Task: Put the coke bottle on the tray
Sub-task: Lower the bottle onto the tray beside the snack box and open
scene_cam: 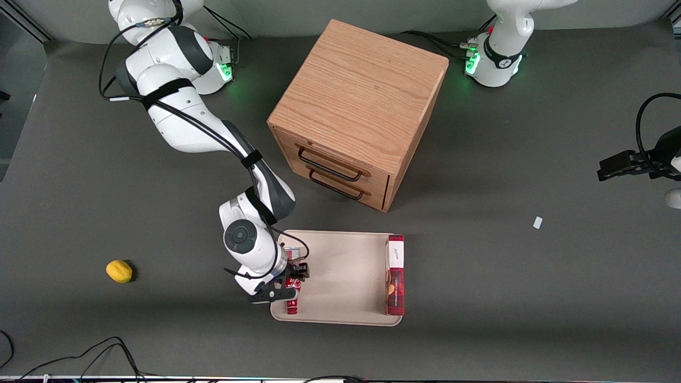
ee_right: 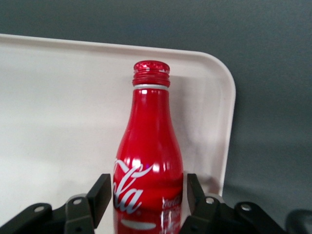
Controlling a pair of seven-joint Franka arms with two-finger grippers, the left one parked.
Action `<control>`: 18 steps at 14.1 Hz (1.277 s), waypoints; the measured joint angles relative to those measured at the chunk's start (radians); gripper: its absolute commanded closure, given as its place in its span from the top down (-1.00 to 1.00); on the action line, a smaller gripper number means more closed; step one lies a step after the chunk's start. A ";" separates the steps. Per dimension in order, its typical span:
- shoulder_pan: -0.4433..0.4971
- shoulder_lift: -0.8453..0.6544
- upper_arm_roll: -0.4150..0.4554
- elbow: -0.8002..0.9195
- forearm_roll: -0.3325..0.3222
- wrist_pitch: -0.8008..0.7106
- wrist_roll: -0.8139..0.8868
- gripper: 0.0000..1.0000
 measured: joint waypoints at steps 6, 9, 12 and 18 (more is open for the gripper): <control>0.000 0.014 -0.004 0.001 -0.002 0.034 0.000 1.00; 0.000 0.011 -0.004 0.002 -0.002 0.038 0.000 1.00; 0.000 0.009 -0.004 0.003 -0.002 0.041 0.000 1.00; -0.002 -0.021 -0.004 0.013 -0.002 0.045 0.000 1.00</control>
